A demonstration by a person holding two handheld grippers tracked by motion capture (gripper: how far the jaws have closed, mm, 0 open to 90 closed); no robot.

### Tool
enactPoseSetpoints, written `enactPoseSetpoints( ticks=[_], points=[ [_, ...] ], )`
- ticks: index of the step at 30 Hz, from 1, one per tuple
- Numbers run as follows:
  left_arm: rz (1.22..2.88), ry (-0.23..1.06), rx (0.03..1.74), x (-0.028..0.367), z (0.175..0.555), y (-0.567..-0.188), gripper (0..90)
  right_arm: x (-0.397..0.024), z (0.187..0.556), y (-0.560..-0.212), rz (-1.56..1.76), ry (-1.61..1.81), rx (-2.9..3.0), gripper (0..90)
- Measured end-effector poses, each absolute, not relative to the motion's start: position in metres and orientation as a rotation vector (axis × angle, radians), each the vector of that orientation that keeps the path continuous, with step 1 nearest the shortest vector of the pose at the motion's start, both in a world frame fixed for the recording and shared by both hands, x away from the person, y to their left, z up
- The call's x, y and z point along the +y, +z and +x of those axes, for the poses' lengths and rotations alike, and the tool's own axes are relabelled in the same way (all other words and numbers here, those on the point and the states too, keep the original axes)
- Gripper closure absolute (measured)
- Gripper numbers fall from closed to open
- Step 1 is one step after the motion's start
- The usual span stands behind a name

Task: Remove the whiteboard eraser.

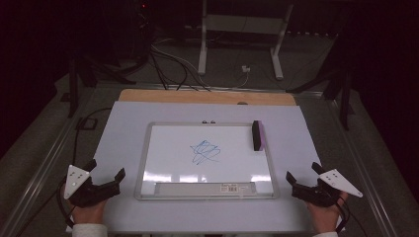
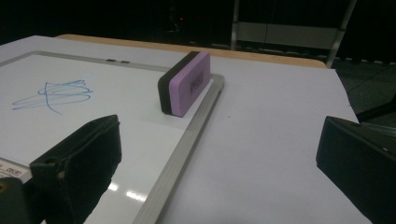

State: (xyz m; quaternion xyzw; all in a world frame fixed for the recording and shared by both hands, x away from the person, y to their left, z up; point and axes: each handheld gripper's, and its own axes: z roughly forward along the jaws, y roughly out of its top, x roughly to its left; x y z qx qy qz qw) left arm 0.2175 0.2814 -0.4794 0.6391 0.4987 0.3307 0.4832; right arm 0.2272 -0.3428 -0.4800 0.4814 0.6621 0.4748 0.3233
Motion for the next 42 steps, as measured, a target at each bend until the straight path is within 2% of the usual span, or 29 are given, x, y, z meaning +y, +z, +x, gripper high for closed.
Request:
enactPoseSetpoints(
  ticks=[16, 30, 42],
  points=[
    [1.544, 0.823, 1.229, 0.282, 0.216, -0.483, 0.6, -0.338, 0.23, -0.458, 1.24, 1.286, 1.725, 0.4],
    [1.551, 0.831, 1.235, 0.28, 0.216, -0.484, 0.6, -0.33, 0.248, -0.43, 1.239, 1.28, 1.768, 0.4],
    [1.559, 0.829, 1.238, 0.281, 0.217, -0.485, 0.6, -0.325, 0.261, -0.422, 1.243, 1.291, 1.784, 0.4]
  ],
)
